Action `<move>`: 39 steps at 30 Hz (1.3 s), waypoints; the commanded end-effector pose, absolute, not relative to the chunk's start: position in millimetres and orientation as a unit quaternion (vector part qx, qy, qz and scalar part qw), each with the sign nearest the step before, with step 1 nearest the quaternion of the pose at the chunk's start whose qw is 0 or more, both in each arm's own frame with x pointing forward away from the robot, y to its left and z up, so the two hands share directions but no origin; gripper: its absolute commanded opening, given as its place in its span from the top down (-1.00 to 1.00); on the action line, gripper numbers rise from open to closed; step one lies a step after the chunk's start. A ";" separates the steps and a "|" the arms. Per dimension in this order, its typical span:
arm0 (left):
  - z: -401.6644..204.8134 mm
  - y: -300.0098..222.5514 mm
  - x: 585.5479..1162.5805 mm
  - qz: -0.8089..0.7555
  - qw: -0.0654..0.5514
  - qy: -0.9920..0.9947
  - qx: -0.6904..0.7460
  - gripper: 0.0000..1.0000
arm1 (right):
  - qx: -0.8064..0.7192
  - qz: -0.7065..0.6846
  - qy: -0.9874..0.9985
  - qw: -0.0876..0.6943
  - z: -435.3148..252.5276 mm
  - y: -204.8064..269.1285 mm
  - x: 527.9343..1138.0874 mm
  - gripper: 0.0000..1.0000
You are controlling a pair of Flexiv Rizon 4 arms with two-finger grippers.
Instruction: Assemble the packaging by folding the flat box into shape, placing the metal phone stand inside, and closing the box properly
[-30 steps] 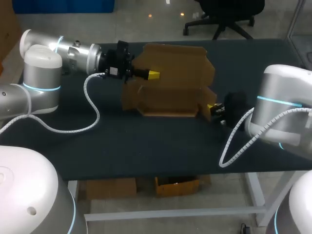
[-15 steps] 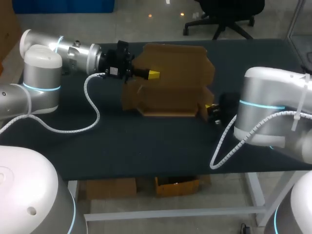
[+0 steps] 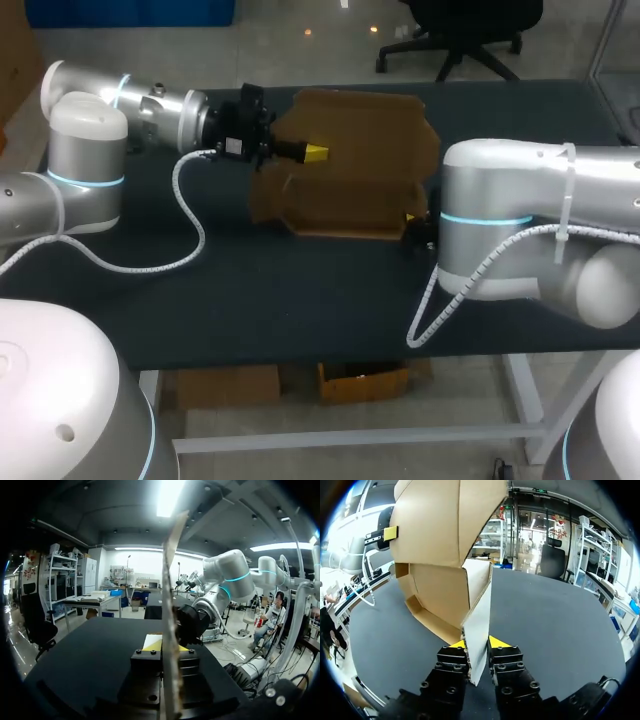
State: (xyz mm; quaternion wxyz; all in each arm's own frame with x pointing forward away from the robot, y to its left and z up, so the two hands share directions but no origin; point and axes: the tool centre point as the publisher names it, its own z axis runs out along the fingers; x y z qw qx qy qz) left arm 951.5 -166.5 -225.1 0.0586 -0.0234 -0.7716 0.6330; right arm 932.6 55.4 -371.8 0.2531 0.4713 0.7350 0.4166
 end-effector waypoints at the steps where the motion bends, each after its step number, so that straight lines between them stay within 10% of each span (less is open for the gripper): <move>1: -227.2 -167.5 951.1 0.633 0.058 -0.771 -0.023 1.00 | 0.503 0.372 0.723 0.292 -369.3 65.0 936.1 0.65; 39: -227.2 -167.5 951.1 0.633 0.058 -0.771 -0.023 1.00 | 0.534 0.370 0.703 0.289 -373.9 75.4 915.1 0.24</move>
